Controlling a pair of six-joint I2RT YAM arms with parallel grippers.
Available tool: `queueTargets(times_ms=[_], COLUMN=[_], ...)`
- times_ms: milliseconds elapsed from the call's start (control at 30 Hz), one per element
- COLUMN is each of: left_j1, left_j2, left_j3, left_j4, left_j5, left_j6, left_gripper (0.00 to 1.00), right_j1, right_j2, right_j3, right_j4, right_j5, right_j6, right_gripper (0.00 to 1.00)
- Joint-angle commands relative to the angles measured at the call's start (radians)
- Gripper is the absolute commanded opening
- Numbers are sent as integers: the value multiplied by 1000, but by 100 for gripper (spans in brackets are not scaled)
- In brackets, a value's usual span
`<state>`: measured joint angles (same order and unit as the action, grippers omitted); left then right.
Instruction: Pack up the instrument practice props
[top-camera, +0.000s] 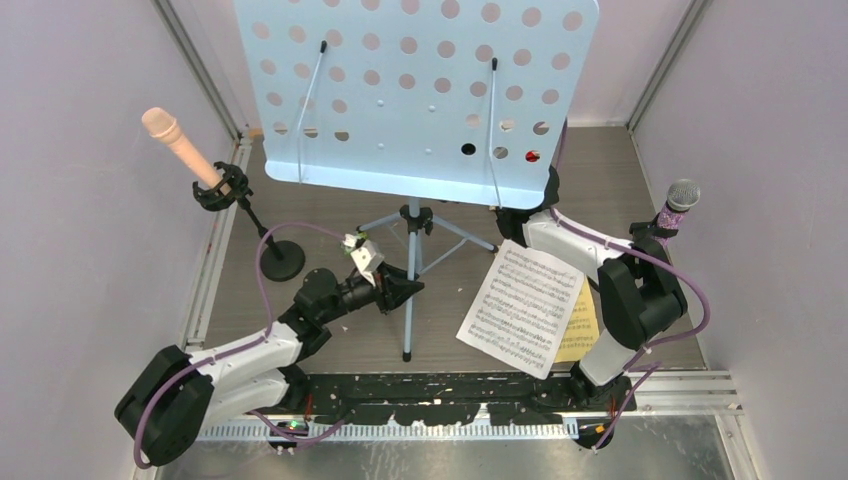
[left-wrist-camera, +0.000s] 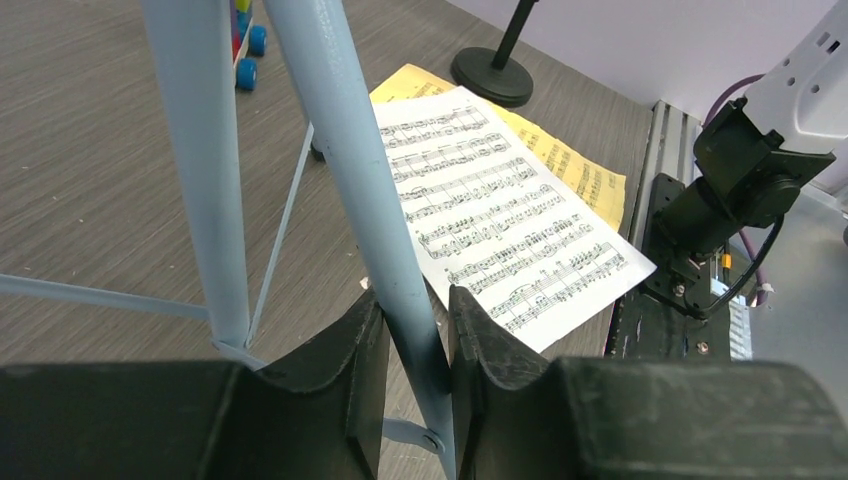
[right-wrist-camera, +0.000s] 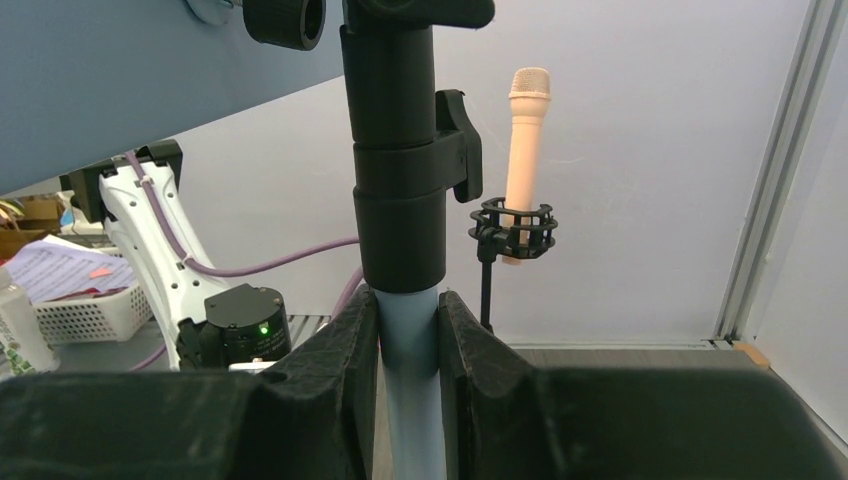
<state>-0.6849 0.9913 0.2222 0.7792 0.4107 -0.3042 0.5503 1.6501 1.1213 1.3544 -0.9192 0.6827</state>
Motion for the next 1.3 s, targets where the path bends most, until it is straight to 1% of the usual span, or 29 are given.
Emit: queueTargets(times_ms=[0, 100, 167, 300, 400, 500, 600, 667, 733, 800, 833, 967, 1100, 1200, 1233, 1267], left_j1=[17, 17, 17, 17, 18, 18, 18, 17, 17, 18, 18, 17, 16, 17, 17, 17], left_j2=[1, -26, -39, -36, -17, -3, 4, 7, 10, 10, 10, -18, -78, -139, -158, -179], left_j3=[62, 113, 151, 208, 253, 287, 317, 337, 353, 353, 349, 308, 275, 244, 229, 214], left_j4=[-5, -73, -124, -172, -193, -200, -210, -226, -246, -255, -257, -253, -284, -308, -313, -316], left_j5=[-77, -106, -132, -172, -182, -176, -188, -189, -185, -179, -176, -186, -219, -246, -253, -266], left_j6=[84, 129, 166, 237, 274, 290, 300, 334, 342, 343, 341, 315, 310, 309, 310, 309], left_gripper=[13, 9, 1, 0, 0, 0, 0, 0, 0, 0, 2, 21, 44, 63, 71, 94], right_j1=[21, 26, 31, 44, 56, 66, 84, 95, 99, 102, 102, 100, 99, 99, 99, 100], right_j2=[-33, -42, -46, -64, -91, -131, -176, -205, -226, -236, -240, -256, -261, -262, -262, -262], right_j3=[9, 5, 0, -17, -32, -50, -63, -74, -80, -90, -97, -120, -113, -112, -112, -113], right_j4=[16, 6, 5, -20, -77, -184, -347, -457, -552, -575, -576, -595, -658, -659, -654, -653], right_j5=[-39, -52, -61, -70, -75, -72, -62, -42, -26, -19, -15, 31, 113, 131, 136, 147], right_j6=[34, 29, 25, 3, -46, -139, -285, -384, -452, -475, -480, -504, -530, -517, -511, -509], right_gripper=[1, 0, 0, 0, 1, 0, 0, 0, 1, 0, 1, 0, 0, 0, 1, 1])
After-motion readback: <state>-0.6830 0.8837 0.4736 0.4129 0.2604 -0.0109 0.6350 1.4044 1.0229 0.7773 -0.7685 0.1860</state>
